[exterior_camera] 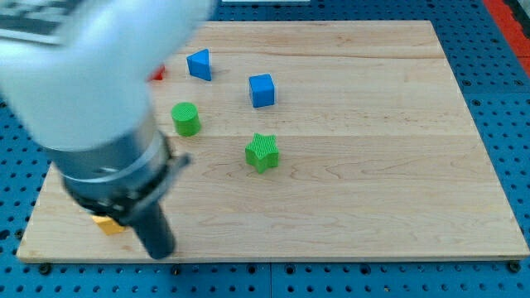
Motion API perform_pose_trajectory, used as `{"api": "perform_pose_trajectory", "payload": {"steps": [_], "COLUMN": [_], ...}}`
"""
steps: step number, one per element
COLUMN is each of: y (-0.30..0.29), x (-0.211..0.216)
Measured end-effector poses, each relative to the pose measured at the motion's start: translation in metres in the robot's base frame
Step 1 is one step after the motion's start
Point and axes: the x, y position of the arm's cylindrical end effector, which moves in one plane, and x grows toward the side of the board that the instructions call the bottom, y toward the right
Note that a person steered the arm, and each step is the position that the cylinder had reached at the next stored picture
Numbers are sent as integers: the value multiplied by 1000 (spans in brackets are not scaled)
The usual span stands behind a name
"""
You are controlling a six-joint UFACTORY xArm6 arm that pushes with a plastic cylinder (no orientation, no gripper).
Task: Place the yellow hexagon and yellow heart diagonal to each other
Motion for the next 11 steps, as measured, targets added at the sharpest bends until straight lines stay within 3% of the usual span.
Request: {"api": "perform_pose_trajectory", "payload": {"steps": [1, 2, 3, 4, 6, 7, 8, 10, 11], "y": [-49, -58, -109, -83, -58, -24, -46, -76, -22], "x": [-12, 6, -18, -43, -29, -70, -106, -115, -90]}}
